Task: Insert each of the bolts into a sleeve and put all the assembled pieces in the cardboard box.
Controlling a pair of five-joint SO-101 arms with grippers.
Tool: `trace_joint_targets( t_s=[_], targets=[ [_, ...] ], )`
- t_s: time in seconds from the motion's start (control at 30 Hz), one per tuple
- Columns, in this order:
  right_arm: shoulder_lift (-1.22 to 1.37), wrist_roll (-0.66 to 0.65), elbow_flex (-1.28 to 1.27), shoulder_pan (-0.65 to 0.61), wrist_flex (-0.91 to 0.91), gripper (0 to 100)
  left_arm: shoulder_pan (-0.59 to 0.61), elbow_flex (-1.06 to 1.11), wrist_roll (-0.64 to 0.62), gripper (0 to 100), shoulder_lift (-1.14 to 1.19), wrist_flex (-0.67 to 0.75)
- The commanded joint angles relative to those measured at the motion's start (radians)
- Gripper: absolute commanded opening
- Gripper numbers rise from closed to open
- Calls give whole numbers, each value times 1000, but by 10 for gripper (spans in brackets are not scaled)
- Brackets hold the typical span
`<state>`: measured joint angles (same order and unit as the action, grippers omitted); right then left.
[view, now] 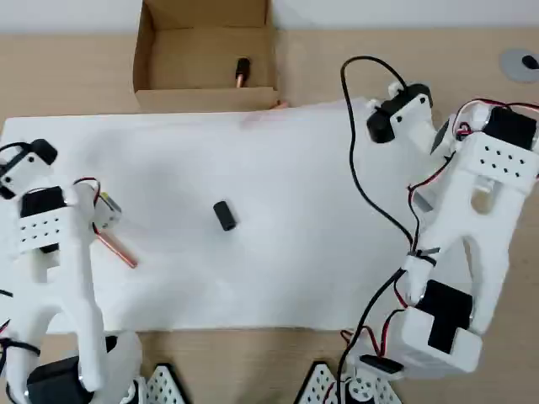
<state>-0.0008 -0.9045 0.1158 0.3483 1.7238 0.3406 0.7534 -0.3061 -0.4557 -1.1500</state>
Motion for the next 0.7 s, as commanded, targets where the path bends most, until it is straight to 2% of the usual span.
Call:
trace_joint_targets(
  t_s=[0.0, 0.3, 0.47, 0.6, 0.67],
  targets=[
    [-51, -14, 2, 13, -6, 11, -15, 20, -5, 161, -5, 57],
    [-50, -5, 2, -47, 58, 11, -6, 77, 5, 160, -8, 163],
    [-50, 60, 4, -97, 63, 11, -6, 78, 117, 160, -10, 155],
    [-50, 92, -1, -120, 63, 11, 25, 71, 101, 160, -10, 106],
    [-47, 101, -1, -120, 63, 11, 55, 74, 52, 160, -7, 103]
  ],
)
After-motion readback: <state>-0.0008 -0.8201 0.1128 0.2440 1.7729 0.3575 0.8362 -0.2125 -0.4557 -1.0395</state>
